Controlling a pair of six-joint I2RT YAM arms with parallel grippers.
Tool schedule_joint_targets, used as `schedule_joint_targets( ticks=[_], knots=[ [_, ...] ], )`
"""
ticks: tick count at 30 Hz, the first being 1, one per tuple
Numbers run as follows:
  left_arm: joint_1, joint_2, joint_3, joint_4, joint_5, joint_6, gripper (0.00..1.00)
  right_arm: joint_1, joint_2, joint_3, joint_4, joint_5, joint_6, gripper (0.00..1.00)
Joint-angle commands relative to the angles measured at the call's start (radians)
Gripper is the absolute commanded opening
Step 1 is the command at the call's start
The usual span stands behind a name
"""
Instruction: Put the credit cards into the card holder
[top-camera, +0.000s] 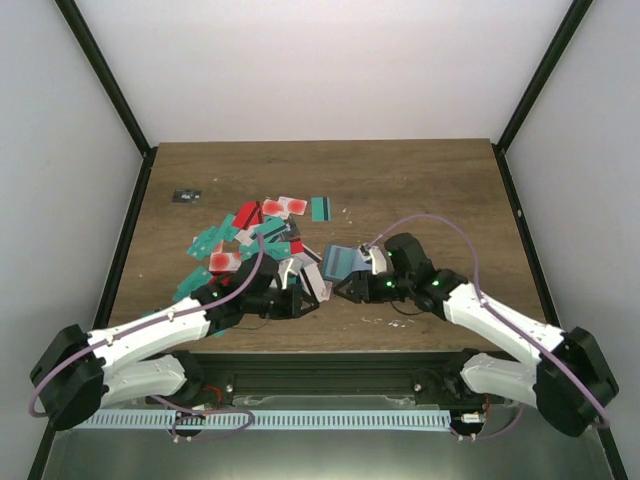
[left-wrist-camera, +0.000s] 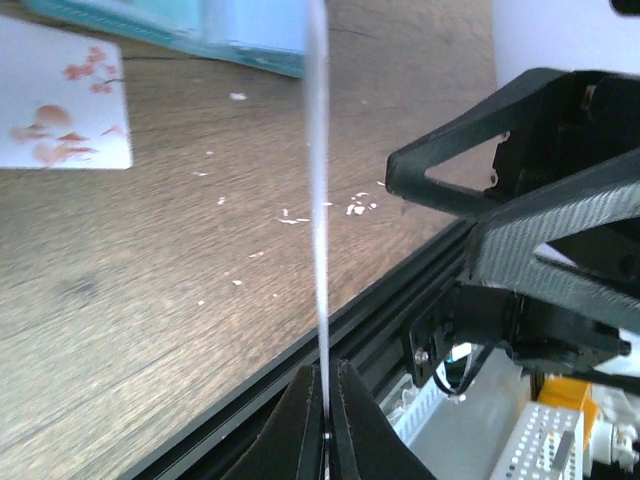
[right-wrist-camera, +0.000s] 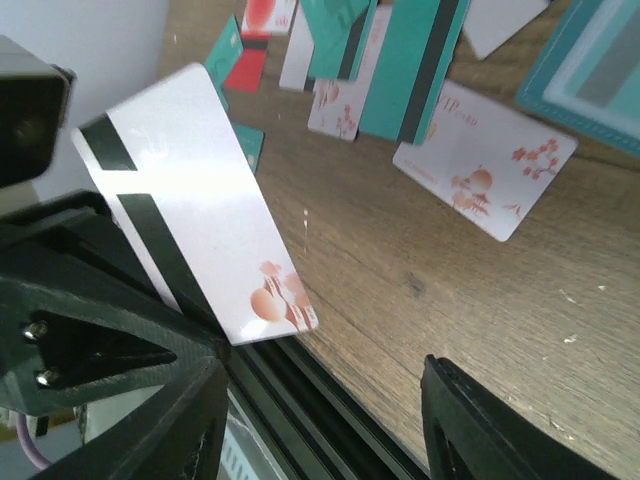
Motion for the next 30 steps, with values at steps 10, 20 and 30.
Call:
schedule_joint_targets(
  ticks=[10, 20, 30],
  knots=[
    [0.051, 0.099, 0.134, 0.004, 0.341, 0.241, 0.04, -0.128, -0.223, -0.092, -0.010, -0.151, 0.075, 0.73],
    [0.052, 0.075, 0.142, 0.065, 0.453, 0.239, 0.04, -0.129, -0.199, -0.184, 0.351, -0.388, 0.220, 0.67],
    [0.051, 0.064, 0.141, 0.106, 0.484, 0.224, 0.04, -0.129, -0.168, -0.209, 0.590, -0.466, 0.332, 0.23]
  ],
)
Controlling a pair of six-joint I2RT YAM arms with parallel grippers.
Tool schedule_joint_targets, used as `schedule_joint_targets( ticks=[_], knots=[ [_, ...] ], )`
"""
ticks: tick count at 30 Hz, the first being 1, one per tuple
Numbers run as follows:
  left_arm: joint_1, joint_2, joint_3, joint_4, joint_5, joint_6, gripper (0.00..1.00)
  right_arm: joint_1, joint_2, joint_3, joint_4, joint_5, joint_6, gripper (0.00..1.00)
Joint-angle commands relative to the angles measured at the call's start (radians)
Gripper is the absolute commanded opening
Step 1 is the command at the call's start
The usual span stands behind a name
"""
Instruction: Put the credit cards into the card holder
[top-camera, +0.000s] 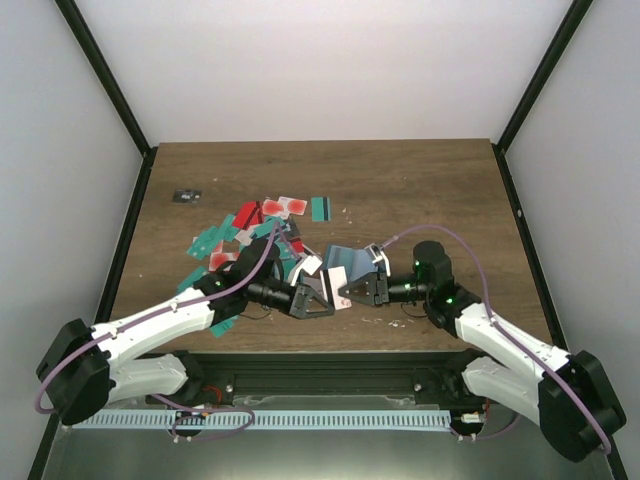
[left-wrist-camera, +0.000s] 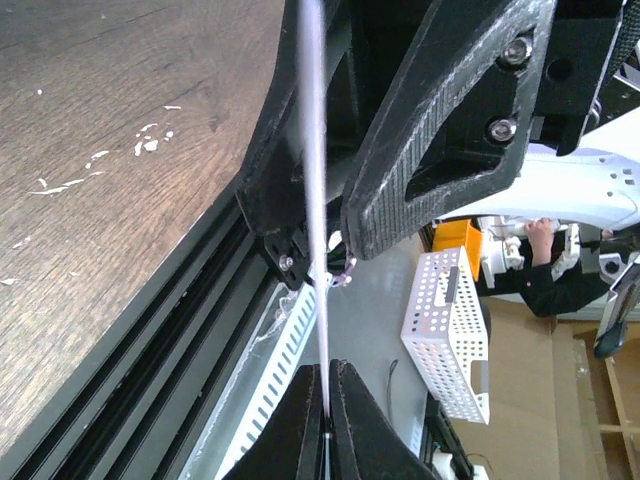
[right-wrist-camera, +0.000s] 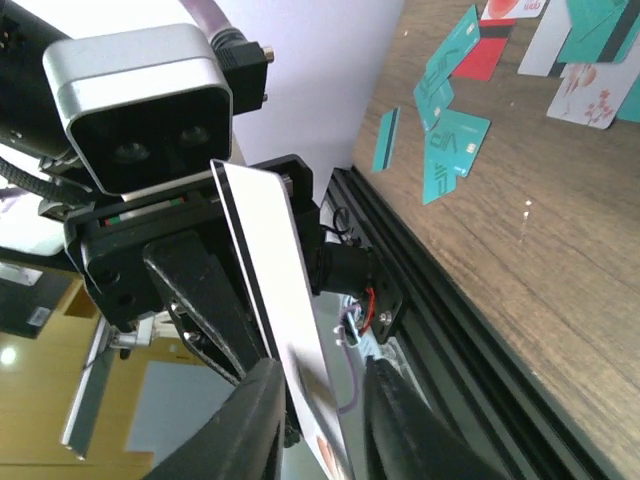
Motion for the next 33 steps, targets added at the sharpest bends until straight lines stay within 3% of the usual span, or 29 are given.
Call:
schedule_joint_targets(
  ticks=[1, 3, 6, 11, 14, 22, 33],
  knots=[
    [0.004, -0.021, 0.023, 0.041, 0.032, 0.008, 0.04, -0.004, -0.001, -0.003, 0.133, -0.054, 0.051, 0.16],
    [0.006, -0.019, 0.024, 0.039, 0.032, 0.010, 0.04, -0.005, -0.003, -0.003, 0.127, -0.050, 0.051, 0.04],
    [0.008, -0.019, 0.037, 0.026, 0.017, 0.020, 0.08, -0.005, -0.014, 0.002, 0.095, -0.030, 0.042, 0.01],
    [0.048, -0.101, 0.105, -0.112, -0.173, 0.064, 0.57, -0.011, -0.059, 0.039, -0.004, 0.066, 0.029, 0.01],
    [0.103, -0.153, 0.114, -0.117, -0.205, 0.050, 0.66, -0.027, -0.090, 0.054, -0.041, 0.135, 0.040, 0.01],
    [0.200, -0.149, 0.114, -0.017, -0.115, -0.003, 0.58, -0.051, -0.104, 0.073, 0.088, 0.124, 0.105, 0.01],
    [0.235, -0.087, 0.104, 0.189, 0.043, -0.066, 0.39, -0.052, -0.057, 0.077, 0.316, 0.093, 0.204, 0.01]
  ],
)
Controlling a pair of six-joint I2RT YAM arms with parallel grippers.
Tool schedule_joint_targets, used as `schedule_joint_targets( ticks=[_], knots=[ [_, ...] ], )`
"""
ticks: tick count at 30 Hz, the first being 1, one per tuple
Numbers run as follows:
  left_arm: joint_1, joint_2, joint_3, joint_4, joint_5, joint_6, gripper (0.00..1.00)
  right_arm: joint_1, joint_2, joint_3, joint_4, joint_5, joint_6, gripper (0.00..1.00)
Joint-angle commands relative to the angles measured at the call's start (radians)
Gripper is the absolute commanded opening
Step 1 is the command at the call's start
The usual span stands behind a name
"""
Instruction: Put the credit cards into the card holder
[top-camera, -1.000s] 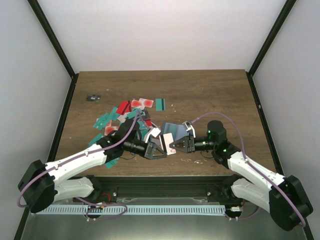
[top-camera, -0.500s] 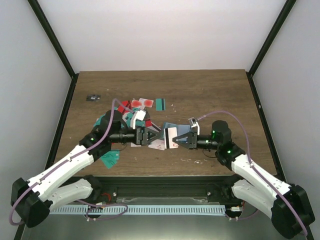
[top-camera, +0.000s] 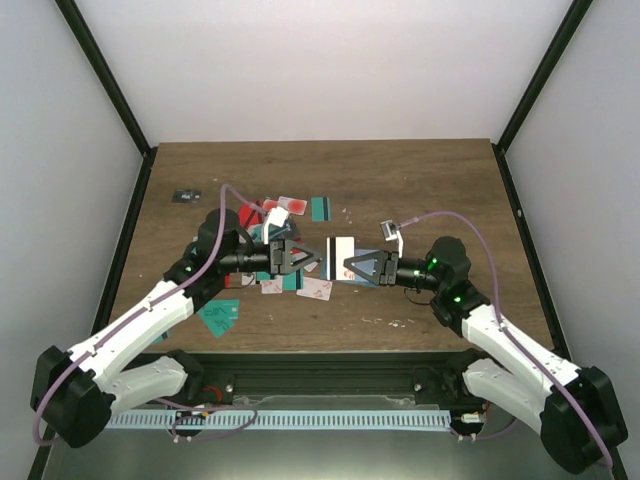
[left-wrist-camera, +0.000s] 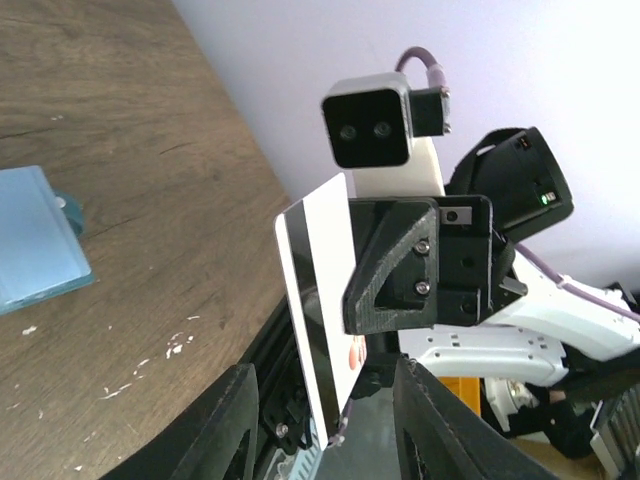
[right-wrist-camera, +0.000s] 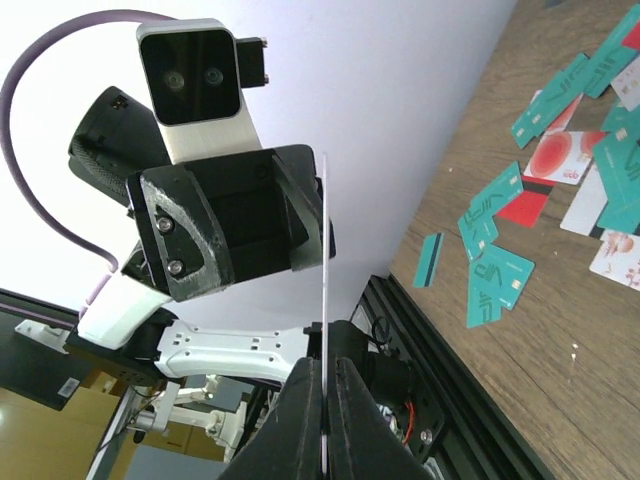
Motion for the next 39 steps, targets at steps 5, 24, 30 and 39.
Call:
schedule_joint_targets(
  ticks=[5, 24, 30, 39],
  knots=[
    [0.006, 0.047, -0.002, 0.141, 0.120, -0.027, 0.35, -0.007, 0.063, 0.037, 0.228, -0.047, 0.080, 0.01],
    [0.005, 0.157, 0.027, 0.197, 0.153, -0.025, 0.04, -0.007, 0.139, 0.046, 0.298, -0.094, 0.091, 0.08],
    [0.012, 0.208, 0.038, 0.147, 0.120, 0.012, 0.04, -0.015, 0.071, 0.203, -0.364, 0.073, -0.226, 0.47],
    [0.012, 0.255, 0.153, -0.223, -0.003, 0.120, 0.04, -0.101, 0.054, 0.208, -0.808, 0.291, -0.320, 0.52]
  ],
)
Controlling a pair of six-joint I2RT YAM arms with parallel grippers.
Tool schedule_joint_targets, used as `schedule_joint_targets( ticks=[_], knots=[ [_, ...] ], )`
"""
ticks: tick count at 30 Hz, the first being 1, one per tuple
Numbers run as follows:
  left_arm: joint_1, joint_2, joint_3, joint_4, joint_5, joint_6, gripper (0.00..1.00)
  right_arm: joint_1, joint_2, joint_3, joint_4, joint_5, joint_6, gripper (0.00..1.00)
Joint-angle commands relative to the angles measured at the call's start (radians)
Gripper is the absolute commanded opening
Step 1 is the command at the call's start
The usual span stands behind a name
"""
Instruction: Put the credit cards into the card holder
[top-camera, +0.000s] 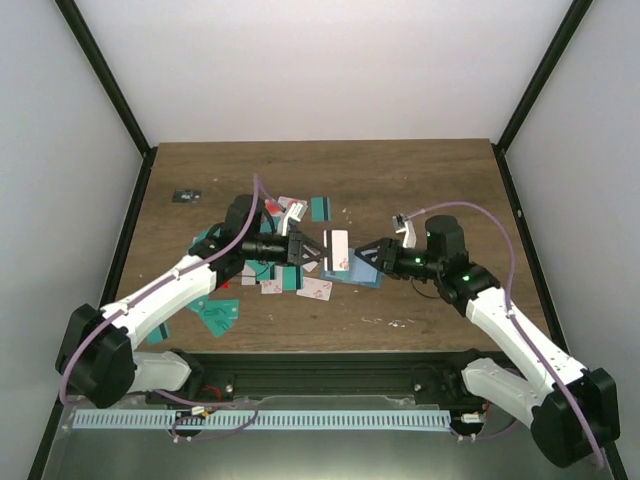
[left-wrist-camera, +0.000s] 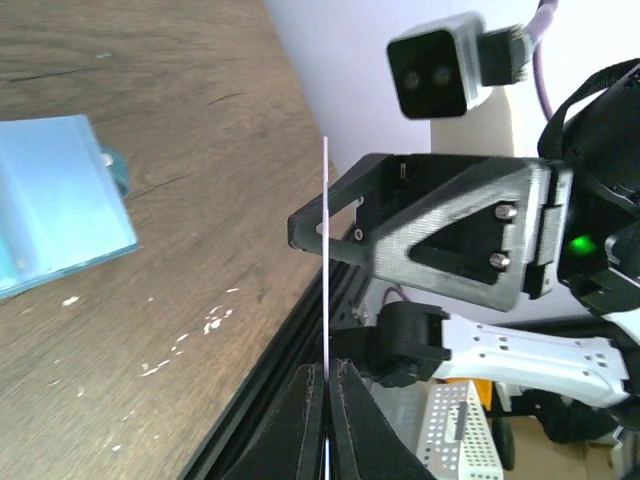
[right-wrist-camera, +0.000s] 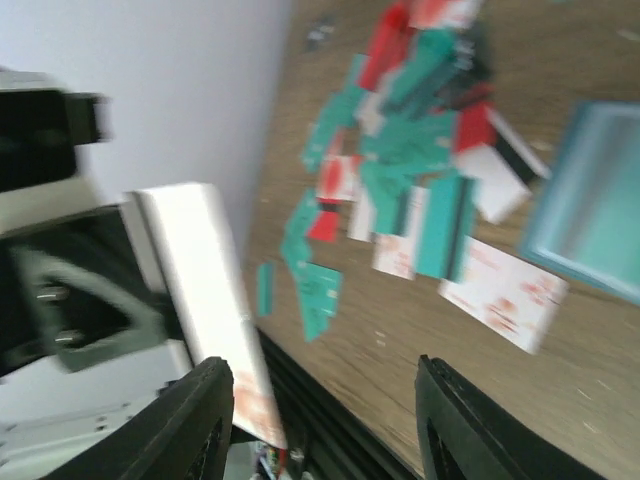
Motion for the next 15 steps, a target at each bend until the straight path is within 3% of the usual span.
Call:
schedule_joint_targets(
  ticks=[1, 8, 15],
  knots=[
    [0.003, 0.013, 0.056, -0.237, -0.083, 0.101, 0.04, -0.028, -0.009, -0.031, -0.241, 0.114, -0.049, 0.53],
    [0.004, 0.122, 0.104, -0.286, -0.086, 0.190, 0.04, -0.037, 0.026, -0.014, -0.353, 0.277, -0.075, 0.62],
    [0.016, 0.472, 0.327, -0.309, -0.001, 0.302, 0.04, -0.127, 0.174, 0.033, -0.364, 0.307, -0.154, 0.64]
  ],
)
